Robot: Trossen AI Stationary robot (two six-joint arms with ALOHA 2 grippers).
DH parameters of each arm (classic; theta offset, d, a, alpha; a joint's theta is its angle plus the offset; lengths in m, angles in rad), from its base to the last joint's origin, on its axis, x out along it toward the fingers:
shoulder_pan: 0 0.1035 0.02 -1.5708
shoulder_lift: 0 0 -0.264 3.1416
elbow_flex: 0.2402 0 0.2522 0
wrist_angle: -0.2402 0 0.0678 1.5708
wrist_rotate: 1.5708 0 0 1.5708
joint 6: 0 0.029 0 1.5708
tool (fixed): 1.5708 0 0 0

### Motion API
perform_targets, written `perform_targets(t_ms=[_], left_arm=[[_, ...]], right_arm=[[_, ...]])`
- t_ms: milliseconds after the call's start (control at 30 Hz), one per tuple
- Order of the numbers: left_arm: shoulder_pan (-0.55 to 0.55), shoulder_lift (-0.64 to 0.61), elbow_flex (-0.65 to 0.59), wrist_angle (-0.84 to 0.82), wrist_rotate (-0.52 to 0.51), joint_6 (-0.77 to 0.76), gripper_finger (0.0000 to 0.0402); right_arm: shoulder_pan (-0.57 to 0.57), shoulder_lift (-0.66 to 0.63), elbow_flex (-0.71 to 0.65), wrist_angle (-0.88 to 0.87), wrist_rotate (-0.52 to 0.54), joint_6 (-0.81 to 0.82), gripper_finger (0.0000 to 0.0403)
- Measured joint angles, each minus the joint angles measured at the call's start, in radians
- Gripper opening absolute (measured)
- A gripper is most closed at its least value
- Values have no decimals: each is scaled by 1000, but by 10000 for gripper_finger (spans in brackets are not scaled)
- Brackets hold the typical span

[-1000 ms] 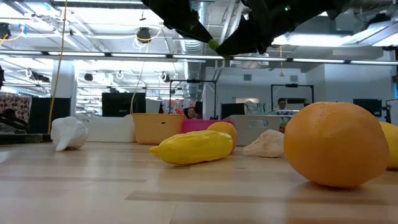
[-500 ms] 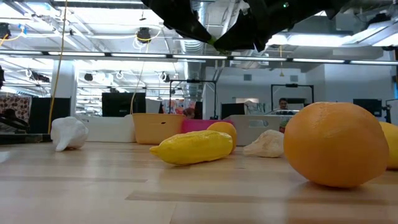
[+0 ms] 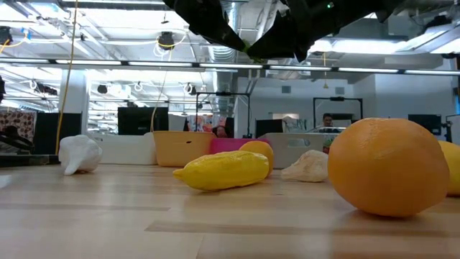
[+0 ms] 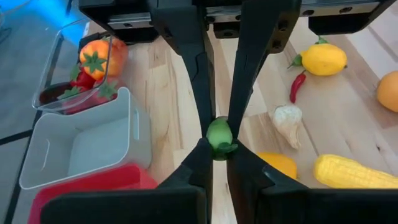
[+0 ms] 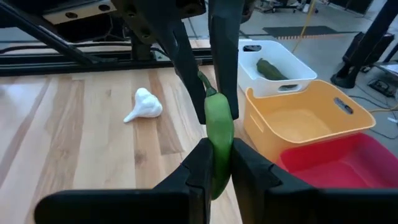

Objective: Sort produce into baskets
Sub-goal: Put the green chili pepper into the white bin

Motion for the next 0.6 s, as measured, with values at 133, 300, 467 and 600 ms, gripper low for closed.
perform_targets(t_ms=[133, 300, 467, 600], left_arm=[[-1, 0, 0, -3, 4, -3, 25], [-1, 0, 0, 0, 3, -4, 26], [11, -1, 0, -20, -7, -12, 26], [51, -2, 0, -94, -39, -13, 27]], right_arm=[[-1, 0, 0, -1, -41, 12, 88], [-1, 0, 0, -1, -50, 56, 136], [0, 0, 0, -19, -53, 69, 194], [0, 0, 0, -85, -55, 72, 222]])
